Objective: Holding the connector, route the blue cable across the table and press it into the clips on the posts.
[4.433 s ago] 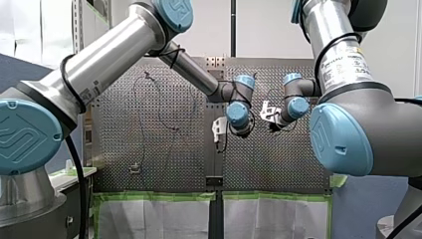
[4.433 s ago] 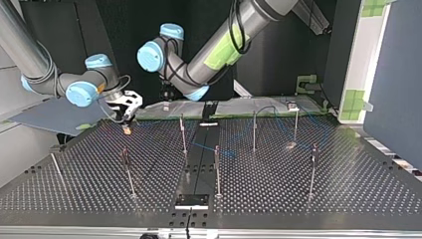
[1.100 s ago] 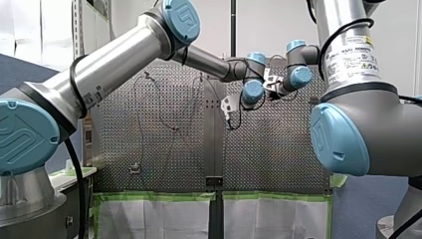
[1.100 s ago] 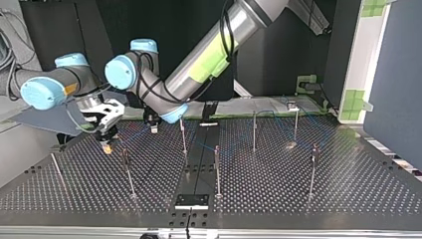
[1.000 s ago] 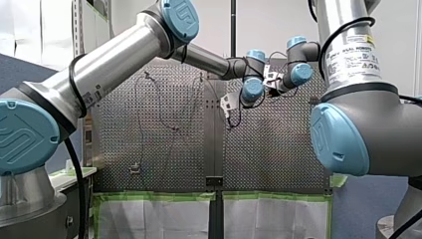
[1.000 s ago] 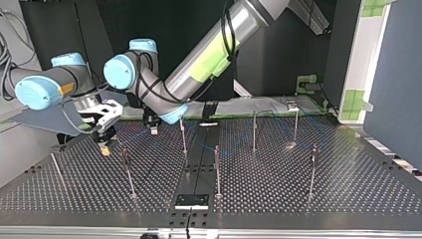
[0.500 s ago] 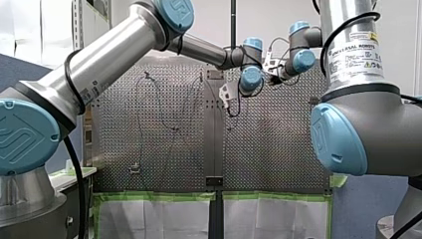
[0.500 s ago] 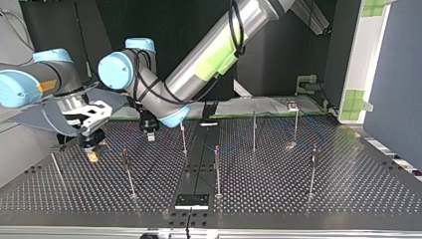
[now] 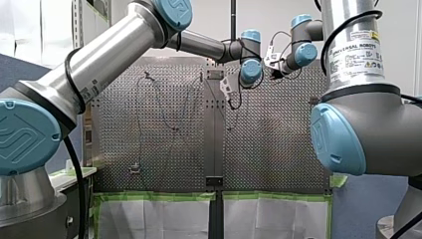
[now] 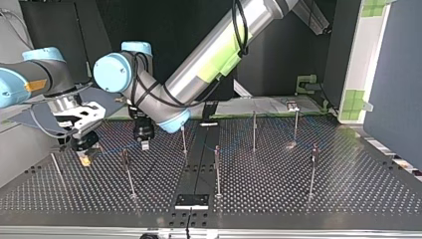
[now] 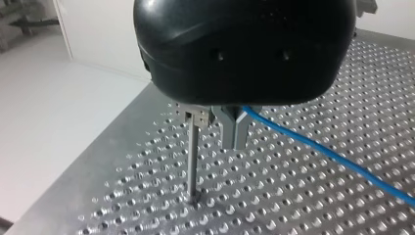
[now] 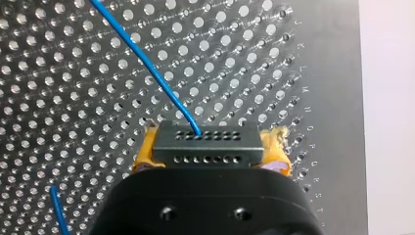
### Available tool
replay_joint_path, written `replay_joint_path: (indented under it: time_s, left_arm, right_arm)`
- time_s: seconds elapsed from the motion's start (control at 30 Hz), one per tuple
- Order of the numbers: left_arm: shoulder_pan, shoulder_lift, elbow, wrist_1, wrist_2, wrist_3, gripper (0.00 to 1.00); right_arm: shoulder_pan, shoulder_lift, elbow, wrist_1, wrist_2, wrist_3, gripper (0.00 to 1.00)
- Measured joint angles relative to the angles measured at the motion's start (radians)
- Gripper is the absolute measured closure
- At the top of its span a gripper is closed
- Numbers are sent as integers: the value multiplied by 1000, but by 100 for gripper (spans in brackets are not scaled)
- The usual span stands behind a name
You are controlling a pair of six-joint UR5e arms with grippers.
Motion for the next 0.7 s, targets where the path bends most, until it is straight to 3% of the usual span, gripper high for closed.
replay_joint_path:
  time_s: [0.23, 0.37, 0.7]
  left_arm:
    - [2, 0, 3, 9, 20, -1, 99]
    - [4, 0, 3, 8, 20, -2, 99]
    - [-12, 0, 2, -34, -8, -6, 99]
  right_arm:
    - [1, -1, 0, 0, -3, 0, 100]
    - [5, -2, 0, 0, -22, 0, 100]
    - [8, -18, 0, 3, -38, 0, 100]
